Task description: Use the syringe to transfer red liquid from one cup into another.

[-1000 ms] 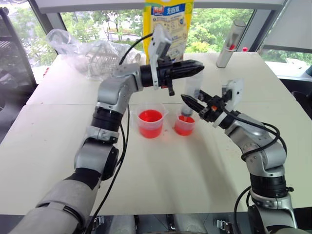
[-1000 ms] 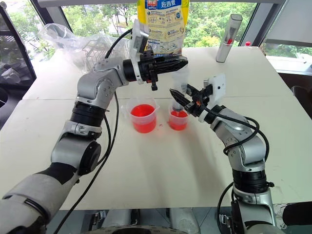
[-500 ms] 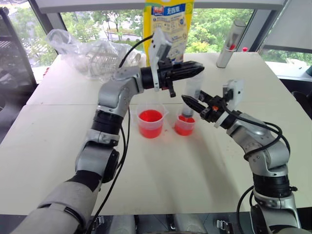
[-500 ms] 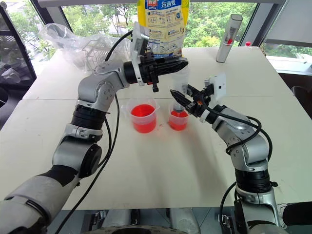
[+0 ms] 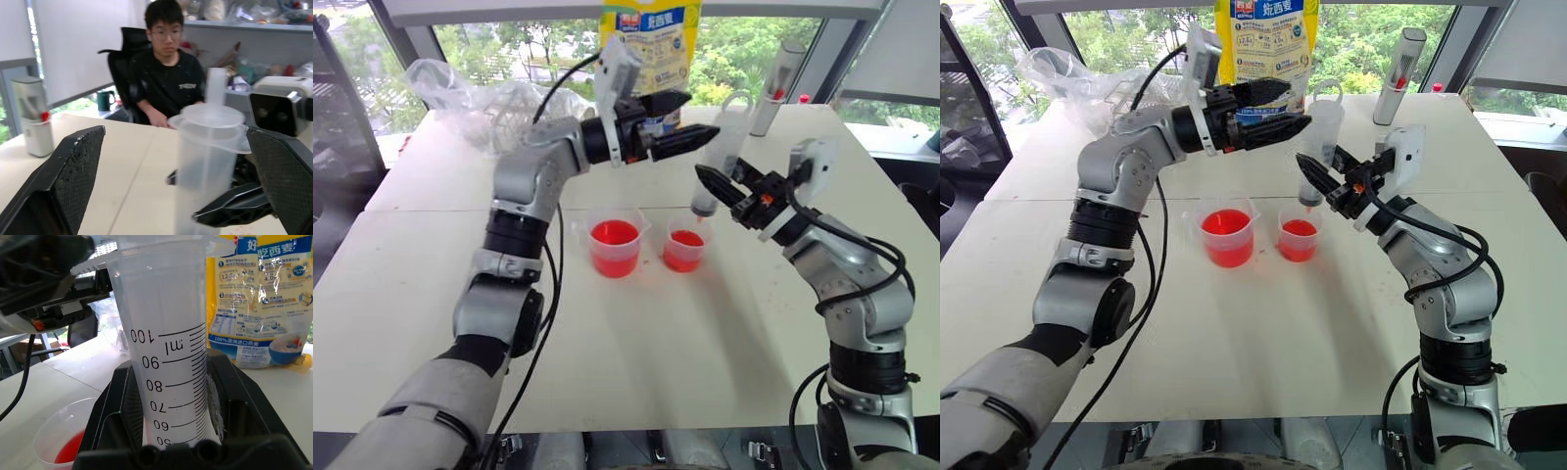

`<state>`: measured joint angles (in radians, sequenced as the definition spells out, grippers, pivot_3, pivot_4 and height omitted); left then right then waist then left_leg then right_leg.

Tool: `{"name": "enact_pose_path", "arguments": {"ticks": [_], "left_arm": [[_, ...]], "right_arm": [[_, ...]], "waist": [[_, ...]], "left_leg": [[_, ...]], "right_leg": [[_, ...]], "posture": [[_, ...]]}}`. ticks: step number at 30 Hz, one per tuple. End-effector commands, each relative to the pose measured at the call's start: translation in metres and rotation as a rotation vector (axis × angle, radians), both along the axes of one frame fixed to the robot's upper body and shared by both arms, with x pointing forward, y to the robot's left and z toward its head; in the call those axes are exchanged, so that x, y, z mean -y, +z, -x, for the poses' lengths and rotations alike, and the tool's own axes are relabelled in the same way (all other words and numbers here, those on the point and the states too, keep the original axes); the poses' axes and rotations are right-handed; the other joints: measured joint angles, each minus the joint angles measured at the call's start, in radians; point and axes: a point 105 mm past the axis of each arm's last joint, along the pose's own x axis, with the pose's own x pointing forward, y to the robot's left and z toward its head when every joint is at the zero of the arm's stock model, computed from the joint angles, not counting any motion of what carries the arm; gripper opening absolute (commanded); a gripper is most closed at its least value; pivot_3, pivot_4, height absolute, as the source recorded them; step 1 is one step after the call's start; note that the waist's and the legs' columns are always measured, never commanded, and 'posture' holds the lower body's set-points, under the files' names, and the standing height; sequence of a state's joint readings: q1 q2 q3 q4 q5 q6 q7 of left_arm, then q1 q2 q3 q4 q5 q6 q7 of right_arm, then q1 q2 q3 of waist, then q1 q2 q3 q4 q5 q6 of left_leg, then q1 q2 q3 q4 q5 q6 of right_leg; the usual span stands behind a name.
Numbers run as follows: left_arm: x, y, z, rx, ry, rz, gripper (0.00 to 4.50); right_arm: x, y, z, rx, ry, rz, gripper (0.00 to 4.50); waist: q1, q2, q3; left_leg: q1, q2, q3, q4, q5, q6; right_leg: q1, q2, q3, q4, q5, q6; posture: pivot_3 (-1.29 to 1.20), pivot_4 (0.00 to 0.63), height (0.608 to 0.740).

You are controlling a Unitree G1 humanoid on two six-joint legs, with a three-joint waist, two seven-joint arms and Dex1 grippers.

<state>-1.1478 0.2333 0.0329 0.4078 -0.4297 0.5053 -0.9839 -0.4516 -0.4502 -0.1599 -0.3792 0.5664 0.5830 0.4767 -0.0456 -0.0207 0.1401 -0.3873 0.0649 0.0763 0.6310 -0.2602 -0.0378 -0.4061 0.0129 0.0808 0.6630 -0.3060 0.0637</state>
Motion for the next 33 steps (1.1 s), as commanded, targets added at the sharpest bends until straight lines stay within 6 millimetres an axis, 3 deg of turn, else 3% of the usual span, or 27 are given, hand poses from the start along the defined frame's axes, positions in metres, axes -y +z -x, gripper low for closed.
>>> {"name": "enact_pose_path", "arguments": {"ticks": [1,5,9,11,18,27,29,33], "left_arm": [[-0.028,0.033,0.009,0.094,0.043,0.050,4.46],[-0.050,0.023,0.017,0.104,0.075,-0.009,4.46],[-0.085,-0.031,0.042,0.009,0.113,-0.176,4.46],[-0.090,-0.043,0.050,-0.013,0.120,-0.214,4.46],[-0.094,-0.050,0.062,-0.029,0.139,-0.228,4.46],[-0.087,-0.056,0.065,-0.018,0.125,-0.236,4.46],[-0.084,-0.059,0.065,-0.013,0.120,-0.231,4.46],[-0.081,-0.061,0.065,-0.004,0.123,-0.216,4.46]], "right_arm": [[-0.008,0.018,0.009,0.081,0.033,-0.013,1.37],[-0.009,0.016,0.008,0.072,0.035,-0.019,1.37],[-0.010,0.010,0.005,0.047,0.040,-0.012,1.37],[-0.010,0.009,0.004,0.042,0.042,-0.006,1.37],[-0.004,0.019,-0.003,0.003,0.044,0.056,1.37],[0.042,0.062,-0.024,-0.281,-0.071,0.055,1.37],[0.059,0.051,-0.037,-0.506,-0.167,0.120,1.37],[0.075,0.008,-0.043,-0.859,-0.280,0.225,1.37]], "waist": [[0.000,0.000,0.000],[0.002,0.001,0.000],[-0.012,0.001,-0.001],[-0.012,0.000,0.000],[0.006,-0.001,0.000],[0.002,-0.001,0.000],[0.001,0.000,0.000],[0.000,-0.002,-0.001]], "left_leg": [[0.000,0.000,0.000,0.000,0.000,0.000],[0.000,0.001,0.000,0.000,0.000,0.000],[0.003,0.002,0.001,-0.002,0.000,0.000],[0.003,0.003,0.000,-0.001,0.000,-0.001],[0.001,-0.001,0.000,0.001,0.001,-0.001],[0.001,0.000,0.000,-0.001,0.001,-0.001],[0.001,0.000,0.000,-0.001,0.000,-0.001],[0.001,0.000,0.001,-0.002,0.000,0.000]], "right_leg": [[0.000,0.000,0.000,0.000,0.000,0.000],[0.000,0.000,0.000,0.000,0.000,0.000],[0.001,-0.003,0.002,0.001,0.000,0.000],[0.001,-0.003,0.002,0.002,0.000,0.000],[0.002,-0.007,0.000,0.000,0.000,0.000],[0.001,-0.006,0.001,0.000,0.000,0.000],[0.001,-0.006,0.001,0.000,0.000,-0.001],[-0.001,-0.007,0.003,-0.002,0.000,-0.001]], "posture": [[0.00,0.150,0.740],[0.00,0.150,0.740],[0.00,0.150,0.740],[0.00,0.150,0.740],[0.00,0.150,0.740],[0.00,0.150,0.740],[0.00,0.150,0.740],[0.00,0.150,0.740]]}}
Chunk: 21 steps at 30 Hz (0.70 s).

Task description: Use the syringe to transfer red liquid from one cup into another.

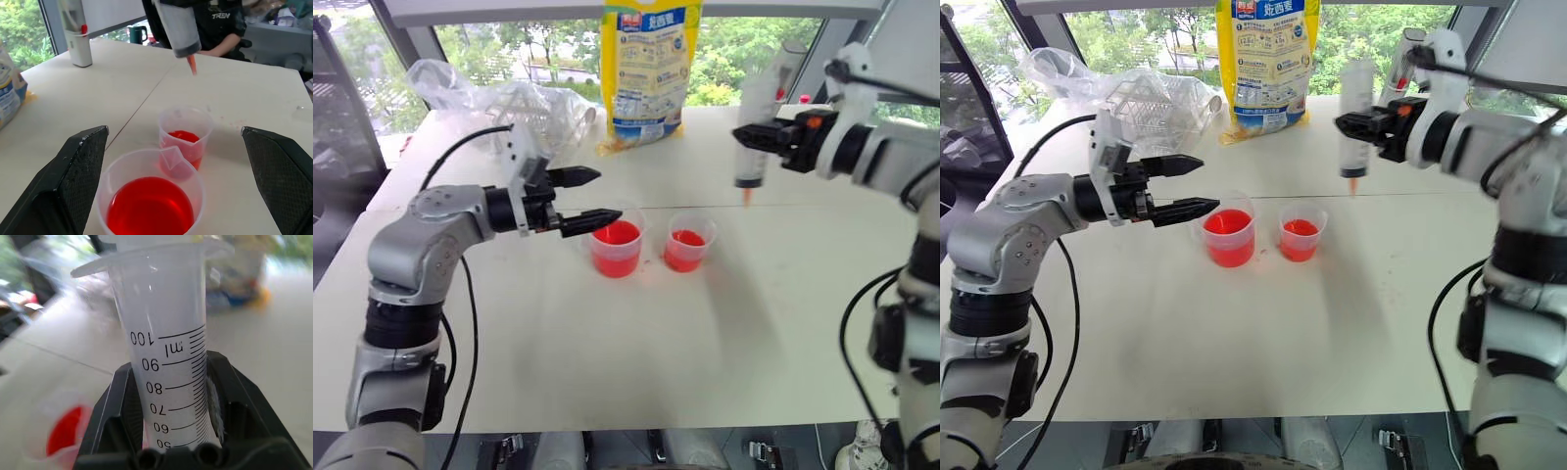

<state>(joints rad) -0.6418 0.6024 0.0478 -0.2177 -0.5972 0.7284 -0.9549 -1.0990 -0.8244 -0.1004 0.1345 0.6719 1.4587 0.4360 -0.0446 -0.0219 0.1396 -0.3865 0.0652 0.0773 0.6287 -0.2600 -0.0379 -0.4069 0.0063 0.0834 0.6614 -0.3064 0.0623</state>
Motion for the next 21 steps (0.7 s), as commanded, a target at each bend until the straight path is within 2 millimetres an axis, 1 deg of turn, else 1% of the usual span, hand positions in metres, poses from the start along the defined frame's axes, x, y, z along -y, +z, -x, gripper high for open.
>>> {"name": "enact_pose_path", "arguments": {"ticks": [1,3,10,15,20,21], "left_arm": [[0.003,0.008,0.004,0.058,-0.002,0.015,4.46],[0.004,0.007,0.005,0.062,0.001,0.015,4.46],[0.001,0.005,0.011,0.064,0.031,0.008,4.46],[0.001,0.004,0.016,0.064,0.037,-0.010,4.46],[0.000,0.000,0.021,0.039,0.035,-0.030,4.46],[0.000,-0.001,0.021,0.038,0.033,-0.031,4.49]], "right_arm": [[0.009,-0.038,-0.002,-0.235,-0.074,0.059,1.37],[0.016,-0.062,-0.002,-0.342,-0.106,0.090,1.37],[0.033,-0.125,0.003,-0.532,-0.170,0.171,1.37],[0.038,-0.144,0.002,-0.568,-0.187,0.188,1.37],[0.041,-0.152,-0.002,-0.571,-0.203,0.188,1.37],[0.041,-0.153,-0.002,-0.570,-0.203,0.187,1.86]], "waist": [[-0.001,-0.001,0.000],[0.000,0.000,0.000],[0.001,0.000,0.000],[-0.002,0.000,0.000],[-0.001,0.000,0.000],[-0.001,0.000,0.000]], "left_leg": [[0.000,0.000,0.000,0.000,-0.001,0.001],[-0.001,0.000,0.000,0.000,-0.001,0.001],[-0.004,0.000,0.000,0.001,-0.001,0.001],[-0.003,-0.001,0.000,0.002,-0.001,0.001],[-0.002,0.000,-0.001,0.002,-0.001,0.001],[-0.002,0.000,-0.001,0.002,-0.001,0.001]], "right_leg": [[0.000,0.001,0.000,0.000,0.000,0.000],[-0.001,0.001,0.000,-0.001,0.000,0.000],[-0.002,0.001,0.000,-0.001,0.000,0.001],[-0.002,0.001,0.000,0.000,0.000,0.001],[-0.001,0.004,0.000,0.000,0.000,0.001],[-0.001,0.004,-0.001,0.000,0.000,0.001]], "posture": [[0.00,0.150,0.740],[0.00,0.150,0.740],[0.00,0.150,0.740],[0.00,0.150,0.740],[0.00,0.150,0.740],[0.00,0.150,0.740]]}}
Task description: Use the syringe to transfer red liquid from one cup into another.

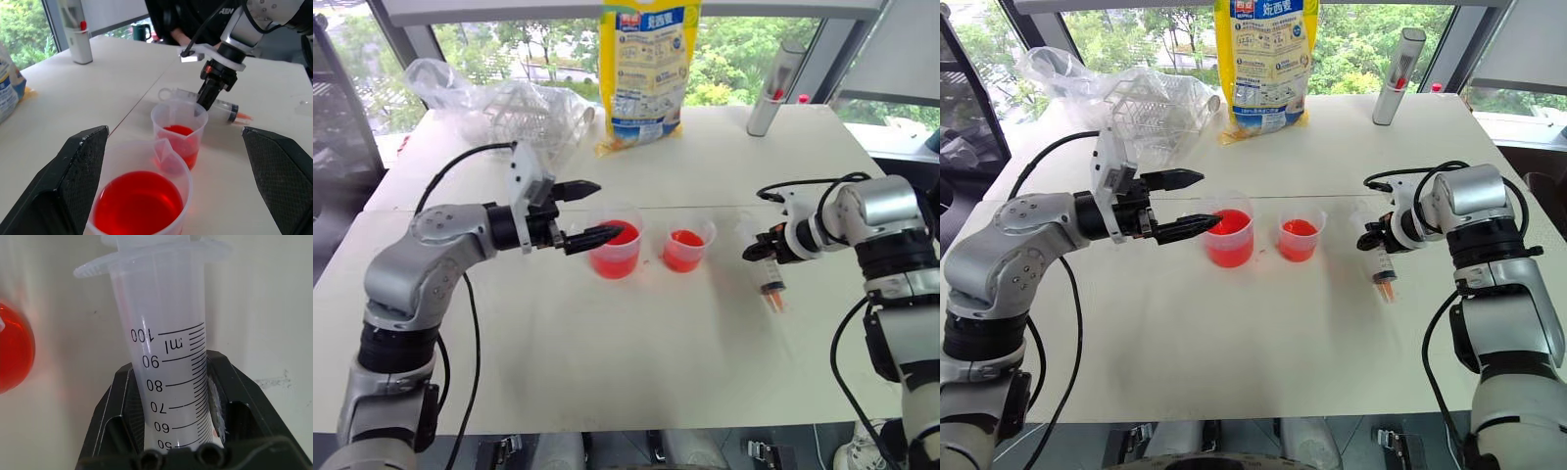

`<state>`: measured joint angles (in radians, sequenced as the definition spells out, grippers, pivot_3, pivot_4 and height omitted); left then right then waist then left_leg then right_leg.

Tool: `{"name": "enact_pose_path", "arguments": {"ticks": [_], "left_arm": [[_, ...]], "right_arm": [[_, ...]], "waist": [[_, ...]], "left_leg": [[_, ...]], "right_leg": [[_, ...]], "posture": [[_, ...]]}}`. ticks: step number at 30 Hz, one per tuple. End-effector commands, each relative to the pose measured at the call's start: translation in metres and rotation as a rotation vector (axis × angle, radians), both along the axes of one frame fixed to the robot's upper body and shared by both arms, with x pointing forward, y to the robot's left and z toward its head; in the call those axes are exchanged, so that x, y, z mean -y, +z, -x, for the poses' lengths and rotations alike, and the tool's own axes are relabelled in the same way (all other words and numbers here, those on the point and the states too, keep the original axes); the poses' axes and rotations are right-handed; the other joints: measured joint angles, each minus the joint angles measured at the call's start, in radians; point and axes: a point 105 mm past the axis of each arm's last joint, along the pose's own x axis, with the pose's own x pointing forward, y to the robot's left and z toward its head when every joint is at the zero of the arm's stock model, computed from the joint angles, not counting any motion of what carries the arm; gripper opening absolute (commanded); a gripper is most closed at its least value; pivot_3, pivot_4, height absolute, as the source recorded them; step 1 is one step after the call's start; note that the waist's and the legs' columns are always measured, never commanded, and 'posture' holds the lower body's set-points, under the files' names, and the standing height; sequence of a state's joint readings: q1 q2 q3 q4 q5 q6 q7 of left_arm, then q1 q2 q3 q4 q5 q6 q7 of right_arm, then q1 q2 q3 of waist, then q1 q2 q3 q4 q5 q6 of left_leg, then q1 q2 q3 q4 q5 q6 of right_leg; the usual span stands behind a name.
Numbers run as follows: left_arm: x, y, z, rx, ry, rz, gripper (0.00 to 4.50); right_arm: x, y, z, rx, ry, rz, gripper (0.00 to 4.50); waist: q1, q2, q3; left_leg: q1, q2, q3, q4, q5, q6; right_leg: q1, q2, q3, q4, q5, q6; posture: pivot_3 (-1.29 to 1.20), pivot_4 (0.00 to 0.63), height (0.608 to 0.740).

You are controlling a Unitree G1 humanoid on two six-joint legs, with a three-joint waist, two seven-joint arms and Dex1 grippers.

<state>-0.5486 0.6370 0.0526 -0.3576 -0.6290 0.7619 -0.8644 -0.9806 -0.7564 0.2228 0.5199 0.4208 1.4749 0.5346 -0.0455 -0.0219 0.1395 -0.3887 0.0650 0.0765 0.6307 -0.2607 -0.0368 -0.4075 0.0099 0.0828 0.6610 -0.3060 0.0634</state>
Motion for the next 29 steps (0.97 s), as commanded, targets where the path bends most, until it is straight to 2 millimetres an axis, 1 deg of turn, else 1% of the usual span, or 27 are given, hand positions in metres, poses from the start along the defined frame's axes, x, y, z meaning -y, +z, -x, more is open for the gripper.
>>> {"name": "enact_pose_path", "arguments": {"ticks": [1,2,4,5,6,9,11,13,15,18,21,24,29], "left_arm": [[0.001,0.008,0.008,0.030,-0.020,0.006,4.50],[0.001,0.009,0.009,0.027,-0.025,0.008,4.50],[0.002,0.009,0.010,0.023,-0.030,0.011,4.50],[0.002,0.009,0.013,0.013,-0.041,0.019,4.50],[0.003,0.009,0.015,0.005,-0.050,0.025,4.50],[0.001,0.007,0.018,-0.012,-0.047,0.017,4.50],[-0.002,0.005,0.019,-0.022,-0.036,0.009,4.50],[-0.007,0.004,0.020,-0.035,-0.018,0.011,4.50],[-0.010,0.003,0.023,-0.049,-0.013,0.004,4.50],[-0.014,0.001,0.027,-0.059,0.000,-0.013,4.50],[-0.020,0.002,0.029,-0.064,0.010,-0.024,4.50],[-0.022,0.003,0.031,-0.066,0.015,-0.030,4.50],[-0.024,0.005,0.032,-0.068,0.019,-0.030,4.50]], "right_arm": [[0.004,0.006,-0.006,0.045,-0.009,0.012,2.42],[0.005,0.007,-0.006,0.050,-0.009,0.008,2.72],[0.005,0.009,-0.006,0.054,-0.008,0.004,3.73],[0.007,0.016,-0.007,0.086,0.009,0.011,4.33],[0.009,0.021,-0.007,0.108,0.022,0.016,4.43],[0.013,0.042,-0.003,0.177,0.058,0.021,4.43],[0.009,0.062,0.005,0.245,0.142,0.029,4.43],[0.000,0.083,0.018,0.324,0.257,0.015,4.43],[-0.008,0.102,0.036,0.397,0.365,0.002,4.43],[-0.019,0.119,0.061,0.463,0.483,-0.043,4.43],[-0.026,0.129,0.081,0.531,0.583,-0.064,4.43],[-0.032,0.131,0.099,0.581,0.667,-0.096,4.43],[-0.043,0.119,0.119,0.609,0.753,-0.107,4.43]], "waist": [[0.000,0.000,0.000],[0.001,0.000,0.000],[0.001,0.000,0.000],[0.001,0.000,0.000],[0.002,0.000,0.000],[0.005,0.001,0.001],[0.004,0.001,0.001],[0.004,0.001,0.001],[0.001,0.001,0.001],[0.000,0.001,0.001],[0.001,0.000,0.001],[0.003,0.000,0.001],[0.003,0.000,0.001]], "left_leg": [[0.000,0.000,0.000,0.000,0.000,0.000],[0.000,0.000,0.000,0.001,0.000,0.000],[0.000,0.000,0.000,0.001,0.000,0.000],[0.000,0.000,0.000,0.001,0.000,0.000],[0.000,0.000,0.000,0.001,0.000,0.000],[0.000,0.000,0.000,0.000,0.000,0.000],[-0.001,0.000,0.000,0.000,0.000,0.000],[-0.001,0.000,-0.001,-0.002,0.000,0.000],[-0.001,0.000,-0.001,-0.003,0.000,0.000],[0.001,0.001,-0.001,-0.002,0.000,0.000],[0.002,0.001,-0.002,-0.002,0.000,0.000],[0.002,0.001,-0.001,-0.001,0.000,0.000],[0.002,0.001,-0.002,-0.001,0.000,0.000]], "right_leg": [[0.000,0.000,0.000,0.000,0.000,0.000],[0.000,0.000,0.000,0.000,0.000,0.000],[0.001,-0.001,0.000,0.000,0.000,0.000],[0.001,-0.001,0.000,0.000,0.000,0.000],[0.001,-0.001,0.000,0.000,0.000,0.000],[0.000,-0.002,0.000,0.000,0.000,0.000],[0.000,-0.002,0.000,-0.001,0.000,0.000],[-0.001,-0.002,-0.001,-0.001,0.000,0.000],[-0.001,-0.002,-0.001,-0.002,0.000,0.000],[0.001,-0.002,-0.002,-0.002,0.000,0.000],[0.003,-0.002,-0.002,-0.002,0.000,0.000],[0.004,-0.002,-0.002,-0.003,0.000,0.000],[0.005,-0.003,-0.002,-0.005,0.000,0.000]], "posture": [[0.00,0.150,0.740],[0.00,0.150,0.740],[0.00,0.150,0.740],[0.00,0.150,0.740],[0.00,0.150,0.740],[0.00,0.150,0.740],[0.00,0.150,0.740],[0.00,0.150,0.740],[0.00,0.150,0.740],[0.00,0.150,0.740],[0.00,0.150,0.740],[0.00,0.150,0.740],[0.00,0.150,0.740]]}}
